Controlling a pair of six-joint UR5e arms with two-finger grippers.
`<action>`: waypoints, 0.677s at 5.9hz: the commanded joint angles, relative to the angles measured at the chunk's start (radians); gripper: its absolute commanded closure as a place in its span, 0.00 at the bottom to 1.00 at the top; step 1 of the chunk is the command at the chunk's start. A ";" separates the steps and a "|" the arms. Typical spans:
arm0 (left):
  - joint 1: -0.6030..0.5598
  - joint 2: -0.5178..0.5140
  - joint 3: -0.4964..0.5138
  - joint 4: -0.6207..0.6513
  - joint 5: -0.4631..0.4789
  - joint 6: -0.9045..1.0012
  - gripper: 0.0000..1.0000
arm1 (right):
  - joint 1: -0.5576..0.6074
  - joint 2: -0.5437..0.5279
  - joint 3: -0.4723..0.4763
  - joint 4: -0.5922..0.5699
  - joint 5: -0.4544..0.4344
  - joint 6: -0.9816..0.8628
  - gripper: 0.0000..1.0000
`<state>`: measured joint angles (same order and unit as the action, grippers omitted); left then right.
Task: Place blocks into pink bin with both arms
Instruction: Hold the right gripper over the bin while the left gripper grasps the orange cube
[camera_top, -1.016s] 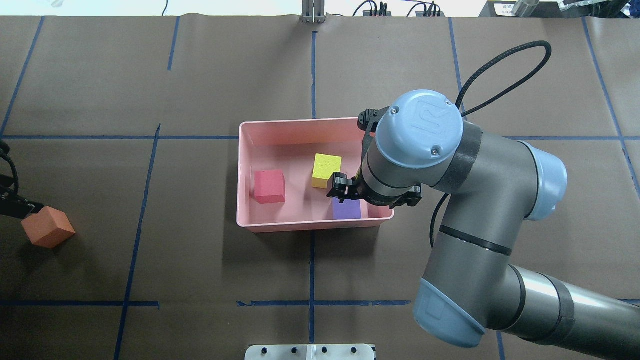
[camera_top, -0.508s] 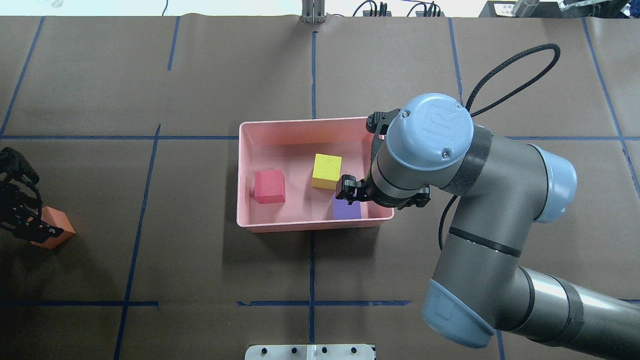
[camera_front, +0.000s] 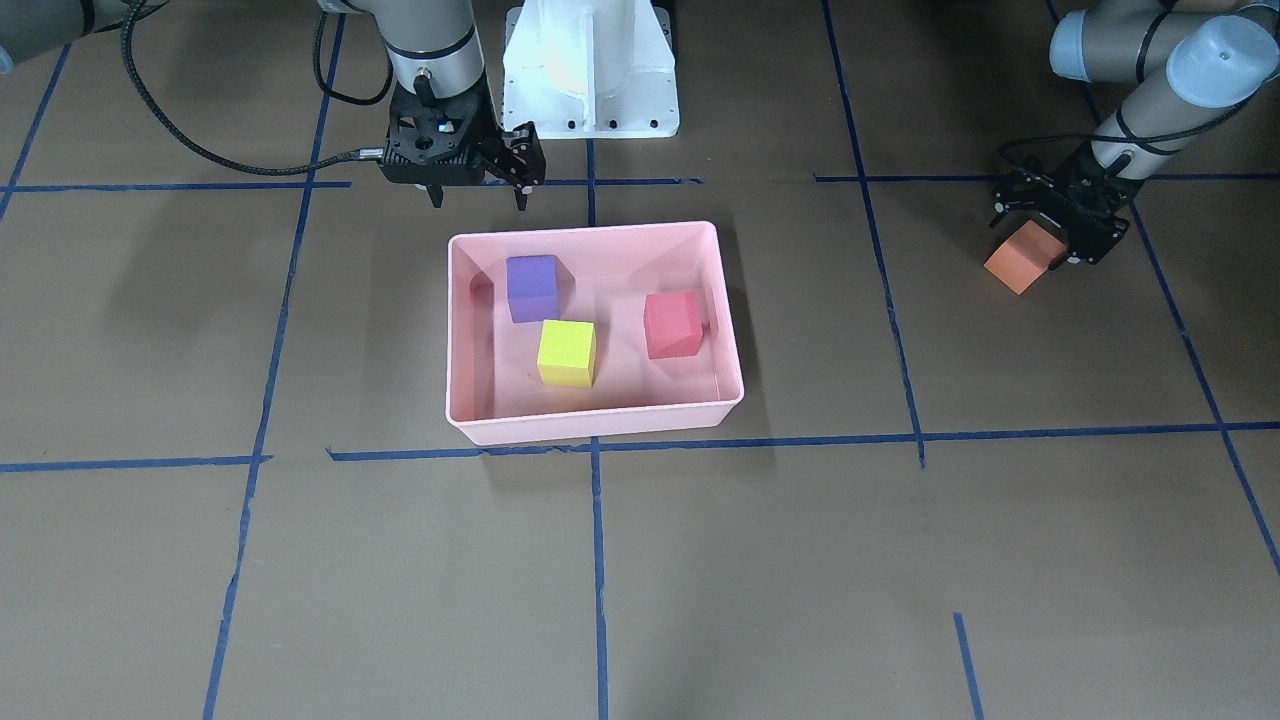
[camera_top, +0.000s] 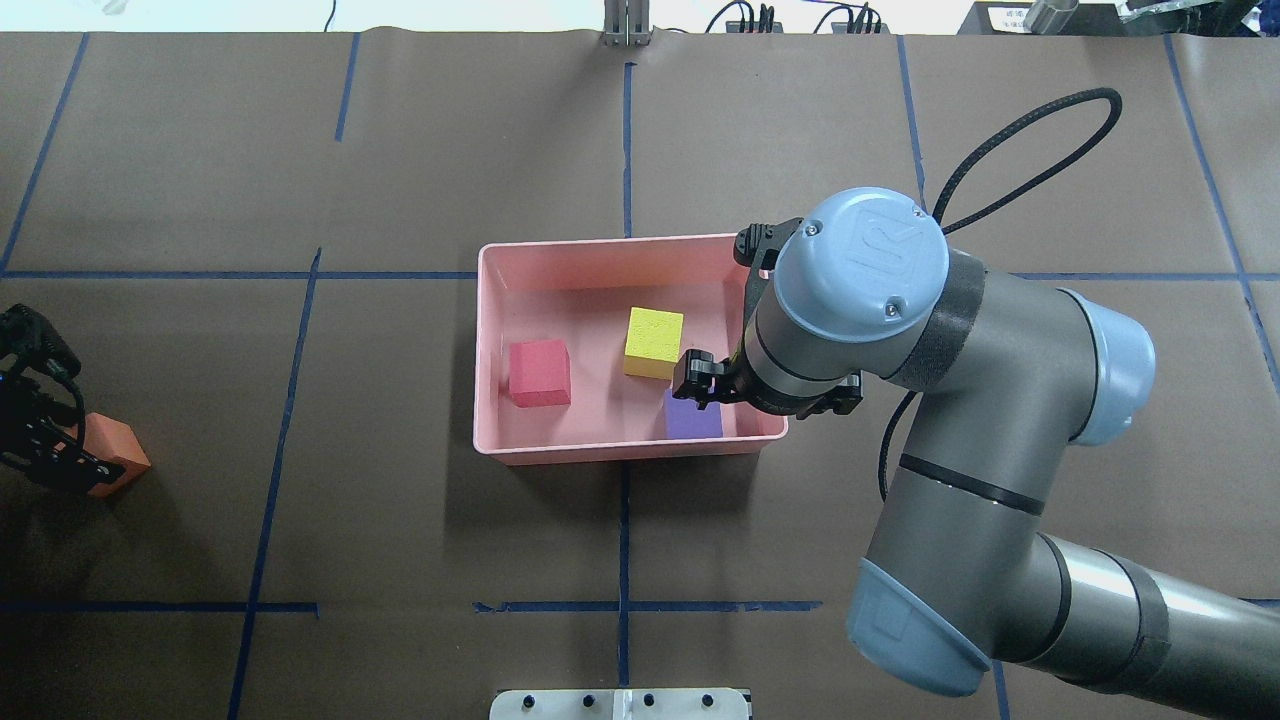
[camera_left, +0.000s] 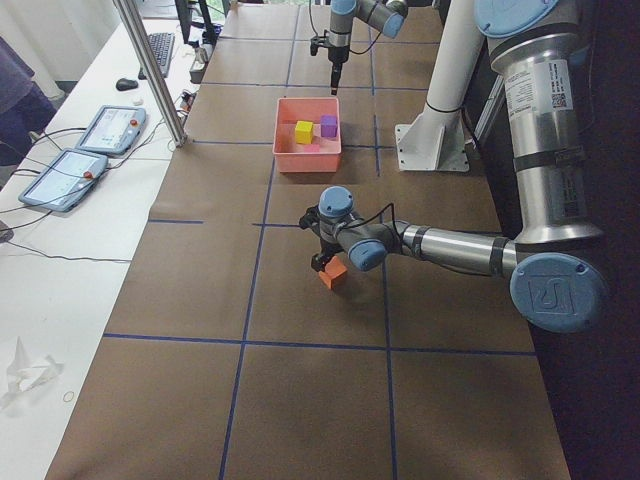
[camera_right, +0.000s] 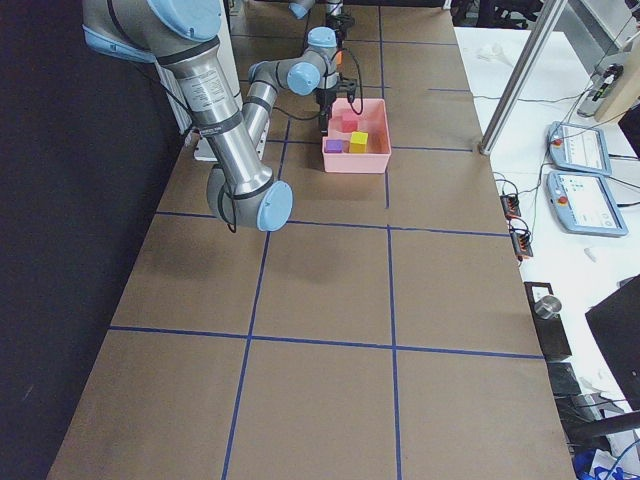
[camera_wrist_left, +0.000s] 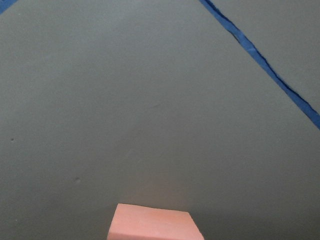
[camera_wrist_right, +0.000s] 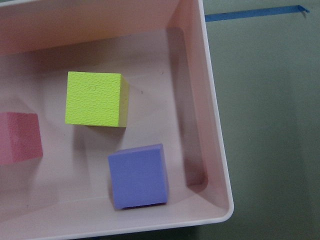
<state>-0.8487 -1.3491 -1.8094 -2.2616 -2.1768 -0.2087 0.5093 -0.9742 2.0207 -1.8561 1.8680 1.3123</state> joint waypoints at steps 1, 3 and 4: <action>0.000 0.001 0.016 0.000 0.002 0.000 0.00 | 0.000 -0.004 0.001 0.000 -0.007 0.001 0.00; 0.006 -0.002 0.037 0.000 0.006 0.000 0.00 | 0.000 -0.006 0.001 0.000 -0.010 0.001 0.00; 0.014 -0.002 0.044 0.000 0.008 0.000 0.00 | 0.000 -0.011 0.001 0.000 -0.010 0.001 0.00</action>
<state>-0.8411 -1.3509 -1.7736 -2.2611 -2.1707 -0.2086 0.5093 -0.9817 2.0218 -1.8561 1.8582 1.3130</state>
